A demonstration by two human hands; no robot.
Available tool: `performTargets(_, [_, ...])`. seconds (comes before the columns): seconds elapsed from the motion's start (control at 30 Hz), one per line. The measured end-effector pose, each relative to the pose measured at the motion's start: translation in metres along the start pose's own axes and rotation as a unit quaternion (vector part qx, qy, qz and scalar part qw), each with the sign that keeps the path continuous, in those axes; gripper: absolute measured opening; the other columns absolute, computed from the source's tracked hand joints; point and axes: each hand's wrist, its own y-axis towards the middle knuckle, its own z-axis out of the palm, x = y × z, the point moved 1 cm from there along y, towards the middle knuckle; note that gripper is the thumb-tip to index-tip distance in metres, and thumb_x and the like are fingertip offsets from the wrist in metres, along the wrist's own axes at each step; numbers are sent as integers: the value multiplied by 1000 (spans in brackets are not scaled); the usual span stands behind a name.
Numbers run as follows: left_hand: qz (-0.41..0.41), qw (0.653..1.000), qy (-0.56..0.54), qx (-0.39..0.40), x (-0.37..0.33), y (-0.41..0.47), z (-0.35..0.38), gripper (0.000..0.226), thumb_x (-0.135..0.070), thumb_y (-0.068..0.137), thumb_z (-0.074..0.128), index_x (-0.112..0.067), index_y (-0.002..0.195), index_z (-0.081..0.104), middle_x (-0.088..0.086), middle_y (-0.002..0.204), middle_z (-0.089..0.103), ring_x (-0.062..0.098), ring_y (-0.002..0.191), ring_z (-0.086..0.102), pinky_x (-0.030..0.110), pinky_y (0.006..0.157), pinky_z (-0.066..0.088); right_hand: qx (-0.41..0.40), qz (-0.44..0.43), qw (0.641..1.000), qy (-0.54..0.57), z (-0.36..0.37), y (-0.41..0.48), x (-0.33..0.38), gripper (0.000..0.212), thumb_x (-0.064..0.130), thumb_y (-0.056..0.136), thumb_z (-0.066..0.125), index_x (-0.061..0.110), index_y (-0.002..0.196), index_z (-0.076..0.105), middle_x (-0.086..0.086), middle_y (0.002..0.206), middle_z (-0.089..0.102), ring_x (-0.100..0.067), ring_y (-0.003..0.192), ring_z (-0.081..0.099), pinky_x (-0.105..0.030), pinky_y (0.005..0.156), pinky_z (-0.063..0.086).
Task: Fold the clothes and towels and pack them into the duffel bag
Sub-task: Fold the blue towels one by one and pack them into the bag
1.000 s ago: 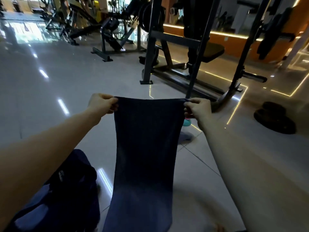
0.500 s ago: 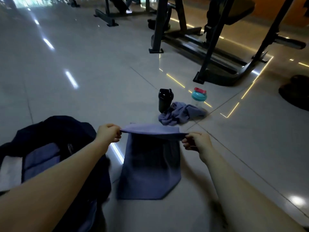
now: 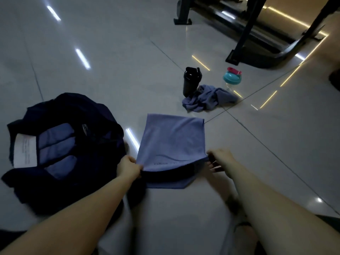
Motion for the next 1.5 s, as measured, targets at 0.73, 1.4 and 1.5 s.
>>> performTargets(0.73, [-38,981,174,73,4,-4,23,23,-35,85,63,-14,90,69,10,93,70,30,80,68,31,71,56,75,87,924,-365,21,11,-31,10,-2,88,60,1,79,58,-21,77,66,-31,70,68,-38,66,59])
performTargets(1.4, [346,917,70,184,-351,-103,-141,20,-27,85,81,-9,94,77,3,81,66,13,77,60,24,65,50,136,-451,880,-69,-8,-143,306,19,2,82,76,9,99,73,-6,94,73,-16,87,68,-38,85,53])
performTargets(1.5, [349,913,41,206,-364,-114,-162,24,-20,88,77,-3,106,75,5,86,68,13,81,62,24,67,51,153,-454,875,-70,-13,-156,326,21,2,83,75,12,101,70,-6,98,74,-17,91,69,-43,92,52])
